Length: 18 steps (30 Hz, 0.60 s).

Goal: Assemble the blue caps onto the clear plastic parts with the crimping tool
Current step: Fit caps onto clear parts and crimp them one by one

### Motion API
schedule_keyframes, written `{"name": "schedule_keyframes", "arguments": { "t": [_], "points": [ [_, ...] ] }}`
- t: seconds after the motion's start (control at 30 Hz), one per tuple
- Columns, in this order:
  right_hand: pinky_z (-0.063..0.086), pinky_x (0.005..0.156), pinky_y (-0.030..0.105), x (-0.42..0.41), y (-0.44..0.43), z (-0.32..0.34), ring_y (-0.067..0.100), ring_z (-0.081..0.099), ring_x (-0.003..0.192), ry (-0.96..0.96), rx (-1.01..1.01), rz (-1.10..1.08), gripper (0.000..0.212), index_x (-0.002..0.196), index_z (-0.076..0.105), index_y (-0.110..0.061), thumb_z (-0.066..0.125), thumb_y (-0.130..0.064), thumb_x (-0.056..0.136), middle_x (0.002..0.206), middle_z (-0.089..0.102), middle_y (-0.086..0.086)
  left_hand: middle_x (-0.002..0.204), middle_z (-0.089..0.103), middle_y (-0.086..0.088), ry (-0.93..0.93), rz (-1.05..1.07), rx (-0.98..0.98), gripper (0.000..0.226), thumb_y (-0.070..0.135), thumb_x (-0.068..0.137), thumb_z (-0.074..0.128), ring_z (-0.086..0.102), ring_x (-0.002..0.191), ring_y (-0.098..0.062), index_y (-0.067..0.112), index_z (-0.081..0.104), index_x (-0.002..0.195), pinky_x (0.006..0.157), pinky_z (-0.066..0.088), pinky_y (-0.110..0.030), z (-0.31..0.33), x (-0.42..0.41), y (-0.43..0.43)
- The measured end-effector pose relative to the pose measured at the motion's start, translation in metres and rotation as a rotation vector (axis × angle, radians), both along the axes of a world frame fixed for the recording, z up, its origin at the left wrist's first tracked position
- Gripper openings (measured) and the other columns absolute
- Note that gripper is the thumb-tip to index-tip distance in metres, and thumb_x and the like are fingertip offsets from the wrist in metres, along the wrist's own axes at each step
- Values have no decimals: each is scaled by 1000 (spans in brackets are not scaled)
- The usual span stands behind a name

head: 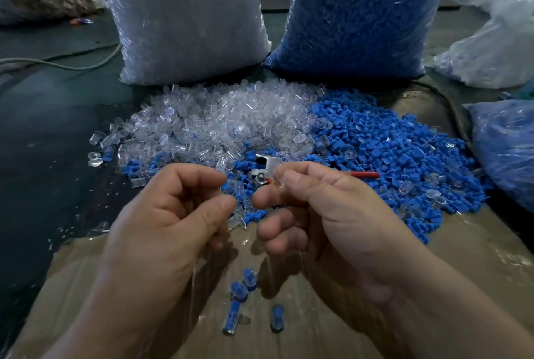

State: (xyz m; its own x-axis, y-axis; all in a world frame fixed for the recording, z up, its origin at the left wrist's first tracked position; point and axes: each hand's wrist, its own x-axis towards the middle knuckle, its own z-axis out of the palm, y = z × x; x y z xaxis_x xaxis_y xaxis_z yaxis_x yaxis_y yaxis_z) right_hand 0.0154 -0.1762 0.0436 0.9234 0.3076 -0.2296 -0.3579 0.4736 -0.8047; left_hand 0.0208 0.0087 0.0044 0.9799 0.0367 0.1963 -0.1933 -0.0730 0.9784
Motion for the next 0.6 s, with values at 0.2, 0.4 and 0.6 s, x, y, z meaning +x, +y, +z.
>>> {"name": "schedule_keyframes", "arguments": {
  "t": [0.2, 0.4, 0.6],
  "points": [
    [38, 35, 19, -2, 3, -3, 12, 48, 45, -8, -74, 24, 21, 97, 62, -4, 65, -21, 84, 67, 56, 8, 83, 74, -3, -45, -57, -112, 46, 55, 59, 86, 68, 63, -11, 29, 75, 95, 59, 55, -18, 4, -5, -6],
    [51, 42, 24, 0, 5, -7, 18, 59, 52, 44, 27, 55, 18, 97, 65, -2, 65, -10, 80, 75, 63, 16, 91, 75, -3, -112, -29, -42, 21, 33, 77, 70, 70, 70, -13, 32, 75, 96, 66, 56, -19, 2, -7, -7],
    [51, 42, 25, -1, 6, -9, 18, 59, 51, 39, 31, 136, 33, 108, 60, 5, 67, -10, 80, 73, 62, 16, 91, 75, 7, -118, 59, 120, 23, 45, 71, 68, 70, 74, -9, 42, 72, 94, 67, 56, -19, 8, -11, -10]
  ]
}}
